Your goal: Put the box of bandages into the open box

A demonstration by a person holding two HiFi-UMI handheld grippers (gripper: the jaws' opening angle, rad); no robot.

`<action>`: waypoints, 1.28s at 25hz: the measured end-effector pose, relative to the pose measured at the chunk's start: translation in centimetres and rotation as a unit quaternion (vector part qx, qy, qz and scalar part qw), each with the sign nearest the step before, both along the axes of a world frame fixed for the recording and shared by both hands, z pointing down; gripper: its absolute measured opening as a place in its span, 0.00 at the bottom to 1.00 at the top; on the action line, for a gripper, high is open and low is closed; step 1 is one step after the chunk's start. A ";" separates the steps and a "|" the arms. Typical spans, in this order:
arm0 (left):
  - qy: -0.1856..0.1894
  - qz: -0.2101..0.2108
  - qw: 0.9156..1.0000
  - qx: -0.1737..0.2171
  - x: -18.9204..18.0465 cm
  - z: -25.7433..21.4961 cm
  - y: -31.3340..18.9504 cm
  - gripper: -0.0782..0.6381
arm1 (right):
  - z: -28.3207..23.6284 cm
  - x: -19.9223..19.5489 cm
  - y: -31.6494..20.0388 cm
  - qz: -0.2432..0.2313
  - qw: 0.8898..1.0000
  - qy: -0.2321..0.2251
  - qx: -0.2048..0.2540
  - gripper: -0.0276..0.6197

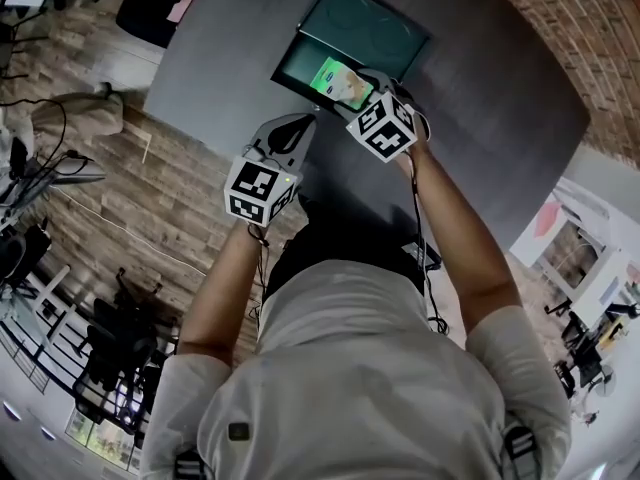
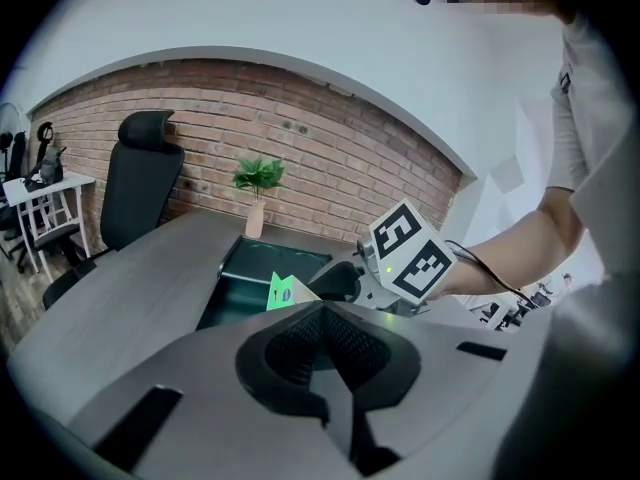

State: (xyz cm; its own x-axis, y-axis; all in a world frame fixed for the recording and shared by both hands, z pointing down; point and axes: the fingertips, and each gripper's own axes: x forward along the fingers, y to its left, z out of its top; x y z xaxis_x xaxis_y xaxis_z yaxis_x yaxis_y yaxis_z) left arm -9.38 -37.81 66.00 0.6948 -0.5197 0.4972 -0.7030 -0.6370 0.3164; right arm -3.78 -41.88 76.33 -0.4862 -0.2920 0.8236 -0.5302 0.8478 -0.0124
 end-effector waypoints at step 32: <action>0.011 -0.033 0.998 0.048 -2.5 -7.1 5.3 0.13 | -10.7 -1.6 5.5 0.059 0.991 -0.097 0.070 0.43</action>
